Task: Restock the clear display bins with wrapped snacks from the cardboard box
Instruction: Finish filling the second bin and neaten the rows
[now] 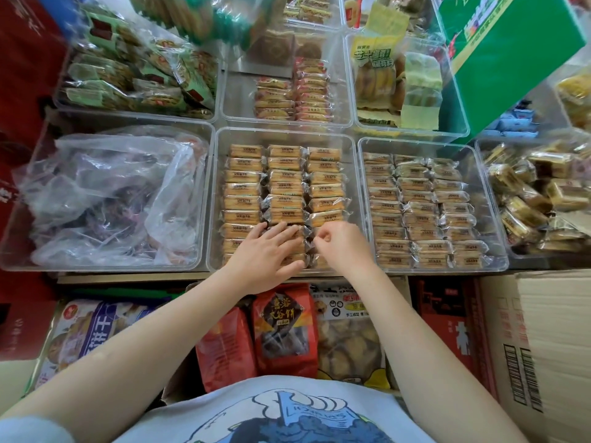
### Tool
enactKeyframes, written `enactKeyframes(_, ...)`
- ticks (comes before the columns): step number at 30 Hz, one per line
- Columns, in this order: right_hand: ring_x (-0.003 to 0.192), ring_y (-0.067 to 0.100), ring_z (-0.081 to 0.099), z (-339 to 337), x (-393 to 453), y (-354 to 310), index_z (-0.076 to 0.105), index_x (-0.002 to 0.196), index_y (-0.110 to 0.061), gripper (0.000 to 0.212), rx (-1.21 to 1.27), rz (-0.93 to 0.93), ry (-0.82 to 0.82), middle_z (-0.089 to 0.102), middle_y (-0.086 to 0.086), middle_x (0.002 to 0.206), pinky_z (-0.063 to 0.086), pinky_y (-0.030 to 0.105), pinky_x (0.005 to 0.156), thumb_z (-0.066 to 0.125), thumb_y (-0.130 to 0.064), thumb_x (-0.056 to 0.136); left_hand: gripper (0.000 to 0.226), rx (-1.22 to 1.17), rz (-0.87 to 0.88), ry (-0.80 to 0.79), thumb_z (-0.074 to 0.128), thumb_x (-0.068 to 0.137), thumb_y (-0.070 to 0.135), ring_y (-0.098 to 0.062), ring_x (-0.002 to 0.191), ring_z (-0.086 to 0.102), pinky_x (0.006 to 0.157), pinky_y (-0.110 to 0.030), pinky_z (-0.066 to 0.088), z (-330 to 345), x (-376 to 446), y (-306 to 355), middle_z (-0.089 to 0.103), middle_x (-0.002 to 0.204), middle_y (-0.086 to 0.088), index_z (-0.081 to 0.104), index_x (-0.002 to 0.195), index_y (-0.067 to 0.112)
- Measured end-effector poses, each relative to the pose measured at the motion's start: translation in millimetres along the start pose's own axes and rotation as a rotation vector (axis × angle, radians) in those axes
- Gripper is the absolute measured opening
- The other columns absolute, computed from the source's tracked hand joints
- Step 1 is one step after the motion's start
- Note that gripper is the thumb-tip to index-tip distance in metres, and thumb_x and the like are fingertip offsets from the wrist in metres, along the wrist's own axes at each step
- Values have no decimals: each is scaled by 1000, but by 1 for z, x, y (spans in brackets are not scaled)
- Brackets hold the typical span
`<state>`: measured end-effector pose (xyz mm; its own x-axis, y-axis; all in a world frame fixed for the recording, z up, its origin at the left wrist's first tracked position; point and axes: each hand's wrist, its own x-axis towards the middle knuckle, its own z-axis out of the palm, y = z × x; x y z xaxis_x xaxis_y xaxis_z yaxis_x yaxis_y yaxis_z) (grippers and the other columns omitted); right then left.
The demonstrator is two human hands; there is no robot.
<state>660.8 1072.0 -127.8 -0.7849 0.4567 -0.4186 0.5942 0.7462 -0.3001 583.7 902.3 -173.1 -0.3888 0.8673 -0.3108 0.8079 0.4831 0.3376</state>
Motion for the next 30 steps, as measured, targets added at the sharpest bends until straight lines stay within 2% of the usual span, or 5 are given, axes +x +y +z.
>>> enactKeyframes(3,71,12,53,-13,-1,24,70,104,-17,18,-21,4,169,52,-2,101,40,21,54,56,-27,100,69,36,20,-12,19,100,67,-14,155,5,125,-45,-2,-5,3,-1,15,168,6,35,155,29)
enactKeyframes(6,87,16,46,-18,-4,50,70,106,-18,18,-81,33,200,42,0,101,42,25,66,60,-30,97,72,70,39,-14,15,99,68,-17,156,7,126,-45,2,-8,8,2,16,168,2,40,152,25)
enactKeyframes(11,109,18,37,-14,-20,67,70,102,-29,21,-116,77,97,35,-2,109,33,29,82,67,-46,91,86,38,13,-44,-6,89,70,-17,156,-5,126,-41,2,0,8,11,4,169,6,16,161,27)
enactKeyframes(18,130,26,36,-14,-17,57,72,108,-29,28,-216,94,10,41,6,139,38,43,103,67,-49,90,89,58,-39,-3,-7,88,71,-16,156,-4,126,-42,7,-3,0,41,4,169,4,12,162,25)
enactKeyframes(30,141,38,23,-26,-11,56,74,101,-26,11,-90,99,-103,27,12,155,37,49,108,68,-31,93,82,-36,-264,74,0,90,71,-19,156,-1,123,-49,12,9,-8,78,10,169,1,54,141,36)
